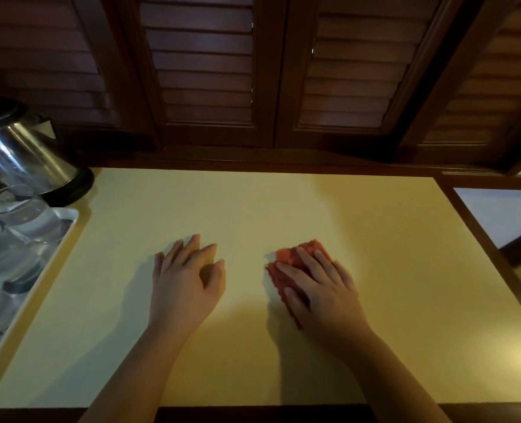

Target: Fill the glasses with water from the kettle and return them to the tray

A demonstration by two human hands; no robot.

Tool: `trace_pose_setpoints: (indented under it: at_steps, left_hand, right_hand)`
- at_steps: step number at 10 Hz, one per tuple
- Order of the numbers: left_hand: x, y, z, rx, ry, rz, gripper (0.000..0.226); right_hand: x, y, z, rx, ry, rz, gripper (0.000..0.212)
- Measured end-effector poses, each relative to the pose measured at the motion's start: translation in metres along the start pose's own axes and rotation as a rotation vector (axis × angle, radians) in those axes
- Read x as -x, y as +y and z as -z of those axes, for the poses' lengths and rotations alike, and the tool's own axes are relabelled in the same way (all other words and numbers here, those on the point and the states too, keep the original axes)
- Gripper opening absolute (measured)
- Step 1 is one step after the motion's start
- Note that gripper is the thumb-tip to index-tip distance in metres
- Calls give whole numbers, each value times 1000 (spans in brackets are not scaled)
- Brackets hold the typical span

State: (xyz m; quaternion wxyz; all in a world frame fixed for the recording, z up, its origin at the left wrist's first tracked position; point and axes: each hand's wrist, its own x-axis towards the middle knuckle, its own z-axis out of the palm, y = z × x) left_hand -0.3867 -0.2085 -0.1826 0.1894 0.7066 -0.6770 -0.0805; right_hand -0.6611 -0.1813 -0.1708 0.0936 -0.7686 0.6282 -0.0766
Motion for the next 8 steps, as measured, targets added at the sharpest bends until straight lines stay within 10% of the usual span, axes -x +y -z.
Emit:
trace_pose_setpoints:
  at_steps: [8]
  left_hand:
    - [76, -7, 18, 262, 82, -94, 37]
  right_hand:
    - [49, 34, 6, -160, 262, -77, 20]
